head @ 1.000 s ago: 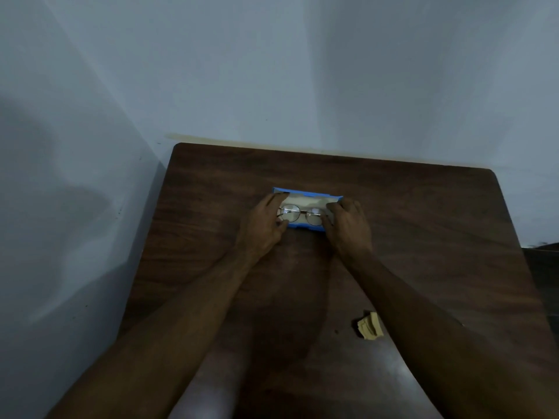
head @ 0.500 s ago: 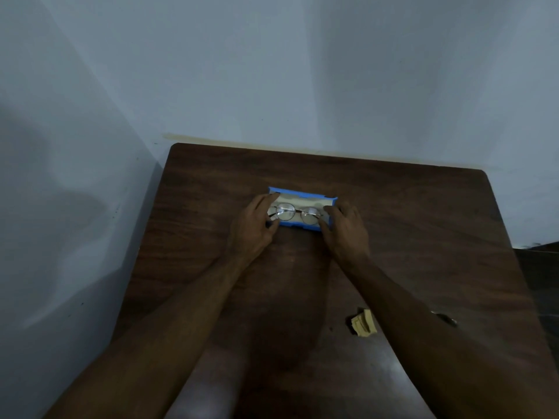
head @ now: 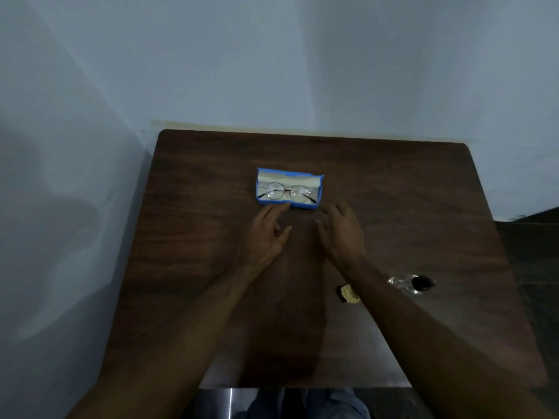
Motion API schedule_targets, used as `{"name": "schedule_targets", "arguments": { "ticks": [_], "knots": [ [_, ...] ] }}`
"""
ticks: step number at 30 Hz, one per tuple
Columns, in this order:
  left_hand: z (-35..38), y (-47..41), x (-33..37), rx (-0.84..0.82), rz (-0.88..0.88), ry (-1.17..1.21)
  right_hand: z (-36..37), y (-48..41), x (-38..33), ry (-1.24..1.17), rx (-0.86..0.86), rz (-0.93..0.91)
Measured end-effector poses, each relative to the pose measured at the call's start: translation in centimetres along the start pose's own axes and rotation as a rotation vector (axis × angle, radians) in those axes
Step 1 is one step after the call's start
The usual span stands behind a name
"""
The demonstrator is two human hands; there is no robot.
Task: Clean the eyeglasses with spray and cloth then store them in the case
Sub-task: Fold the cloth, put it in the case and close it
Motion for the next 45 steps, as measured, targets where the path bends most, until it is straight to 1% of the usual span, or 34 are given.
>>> {"name": "schedule_targets", "arguments": {
  "ticks": [2,4,6,11,15,17,19,22,25,30,33,35,37,41,45],
  "knots": [
    [1.8,1.5,1.0,-0.055,0.007,0.052,0.0,2.5,0.8,0.021,-0.024,0.032],
    [3.7,3.0,1.8,-0.120,0.003,0.079,-0.3,5.2,1.8,0.006,-0.032,0.108],
    [5.2,4.5,2.3,-0.170,-0.023,0.108,-0.3,8.1,2.8,0.041,-0.069,0.188],
    [8.3,7.8,3.4,-0.225,-0.100,0.201,-0.2,13.8,5.2,0.182,-0.179,0.281],
    [10.3,9.6,3.9,-0.239,-0.185,0.277,0.4,15.6,6.4,0.129,-0.197,0.311],
    [11.2,10.4,3.9,-0.249,-0.257,0.348,0.5,15.9,7.0,0.082,-0.184,0.339],
    [11.9,11.3,3.8,-0.250,-0.361,0.452,0.1,16.0,7.5,-0.009,-0.115,0.379],
    [12.5,12.1,4.0,-0.234,-0.552,0.653,-1.1,16.6,8.2,-0.273,0.037,0.457],
    [13.0,12.2,5.0,-0.257,-0.684,0.841,-2.1,16.6,8.0,-0.529,0.120,0.476],
    [11.9,12.0,6.8,-0.256,-0.726,1.024,-3.0,15.6,7.0,-1.024,0.148,0.475],
    [10.8,11.3,7.6,-0.258,-0.719,1.142,-3.3,15.2,6.6,-1.234,0.140,0.500],
    [10.1,10.7,8.2,-0.269,-0.676,1.215,-3.5,14.8,6.4,-1.288,0.146,0.519],
    [9.1,10.3,8.4,-0.250,-0.638,1.211,-3.5,14.5,6.3,-1.308,0.149,0.541],
    [7.6,9.5,7.5,-0.169,-0.635,1.109,-2.7,13.9,6.0,-1.341,0.110,0.588],
    [6.5,9.0,6.2,-0.069,-0.636,1.006,-2.6,13.1,4.3,-1.309,0.056,0.518]
  ]
}}
Point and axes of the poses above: each hand's wrist, its own y-axis away from the middle knuckle, its own z-axis out of the palm, x = y × z, the point moved 9 cm from there along -y, towards the middle knuckle, and after that the axes turned 2 degrees about -x, right-handed, at the moved point
